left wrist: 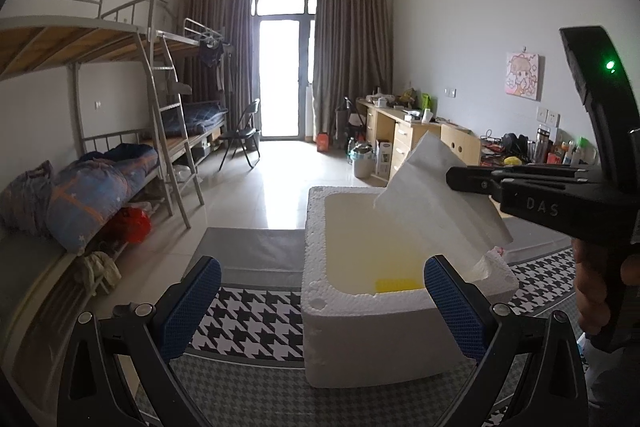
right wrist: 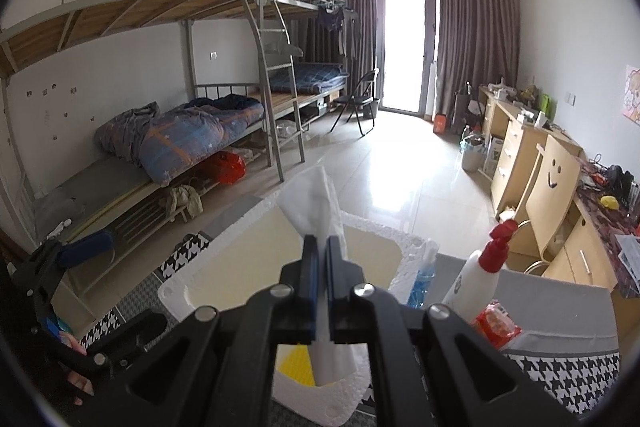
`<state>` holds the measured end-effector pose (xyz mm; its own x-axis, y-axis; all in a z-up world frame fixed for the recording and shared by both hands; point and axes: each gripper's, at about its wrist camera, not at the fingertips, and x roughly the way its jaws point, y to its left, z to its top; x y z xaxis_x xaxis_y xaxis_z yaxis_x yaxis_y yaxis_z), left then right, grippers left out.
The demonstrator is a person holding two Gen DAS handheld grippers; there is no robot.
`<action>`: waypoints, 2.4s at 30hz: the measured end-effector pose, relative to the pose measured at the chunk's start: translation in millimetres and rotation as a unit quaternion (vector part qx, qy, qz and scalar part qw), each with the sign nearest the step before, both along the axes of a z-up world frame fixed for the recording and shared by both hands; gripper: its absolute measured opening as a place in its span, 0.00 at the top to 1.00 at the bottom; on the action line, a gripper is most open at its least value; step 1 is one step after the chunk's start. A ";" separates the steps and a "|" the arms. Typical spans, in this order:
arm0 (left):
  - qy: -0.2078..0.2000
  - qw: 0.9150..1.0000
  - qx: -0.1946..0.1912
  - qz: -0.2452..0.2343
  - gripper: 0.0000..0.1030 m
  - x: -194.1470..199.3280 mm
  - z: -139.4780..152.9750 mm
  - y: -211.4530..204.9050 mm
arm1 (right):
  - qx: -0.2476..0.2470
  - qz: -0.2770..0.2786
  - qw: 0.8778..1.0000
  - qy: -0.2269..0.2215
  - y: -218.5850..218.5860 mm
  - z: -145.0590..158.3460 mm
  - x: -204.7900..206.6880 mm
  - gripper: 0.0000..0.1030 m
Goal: Organize soft objects
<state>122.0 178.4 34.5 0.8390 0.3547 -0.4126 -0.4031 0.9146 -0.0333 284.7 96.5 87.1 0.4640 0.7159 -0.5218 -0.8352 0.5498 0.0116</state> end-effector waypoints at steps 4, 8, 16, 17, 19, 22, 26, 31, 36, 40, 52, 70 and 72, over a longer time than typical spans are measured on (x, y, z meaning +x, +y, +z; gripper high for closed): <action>0.001 1.000 -0.001 -0.001 0.01 -0.4 -1.9 0.8 | -0.009 0.004 1.000 0.010 3.5 -5.0 2.5 0.71; 0.003 1.000 -0.006 -0.002 0.01 -0.4 -4.0 1.3 | -0.013 -0.005 1.000 0.006 3.9 -8.0 2.5 0.25; 0.003 1.000 -0.008 -0.012 0.01 0.9 -4.9 -6.0 | -0.008 -0.005 1.000 -0.005 -5.7 -0.3 -1.4 0.25; 0.002 1.000 -0.008 -0.013 0.01 0.5 -4.4 -7.2 | -0.006 -0.006 1.000 -0.007 -6.2 0.0 -1.4 0.25; -0.001 1.000 -0.010 -0.020 0.01 -1.6 -2.8 -11.2 | -0.003 -0.010 1.000 -0.008 -10.5 2.1 -2.0 0.24; -0.011 0.999 -0.007 -0.034 0.01 -7.9 0.1 -21.2 | 0.002 -0.022 1.000 -0.003 -18.0 3.9 -1.7 0.23; -0.017 0.999 -0.007 -0.045 0.01 -11.1 2.0 -31.5 | 0.010 -0.028 1.000 -0.010 -27.7 7.0 -5.7 0.22; -0.024 0.998 -0.004 -0.052 0.01 -13.3 4.5 -41.8 | 0.024 -0.040 0.998 -0.032 -42.2 11.6 -18.0 0.12; -0.032 0.998 0.000 -0.062 0.01 -17.2 9.6 -52.5 | 0.030 -0.042 0.998 -0.036 -52.7 13.7 -25.4 0.10; -0.035 0.997 0.005 -0.071 0.01 -17.8 12.8 -60.9 | 0.042 -0.051 0.997 -0.041 -68.6 15.9 -28.8 0.10; -0.039 0.994 0.004 -0.106 0.01 -18.9 15.4 -88.7 | 0.056 -0.089 0.993 -0.059 -111.5 18.8 -36.3 0.10; -0.040 0.990 0.002 -0.139 0.01 -25.2 15.3 -115.9 | 0.063 -0.132 0.986 -0.082 -161.1 12.2 -52.6 0.10; -0.039 0.989 0.000 -0.142 0.01 -25.9 14.5 -117.1 | 0.063 -0.137 0.985 -0.084 -164.7 11.8 -55.3 0.10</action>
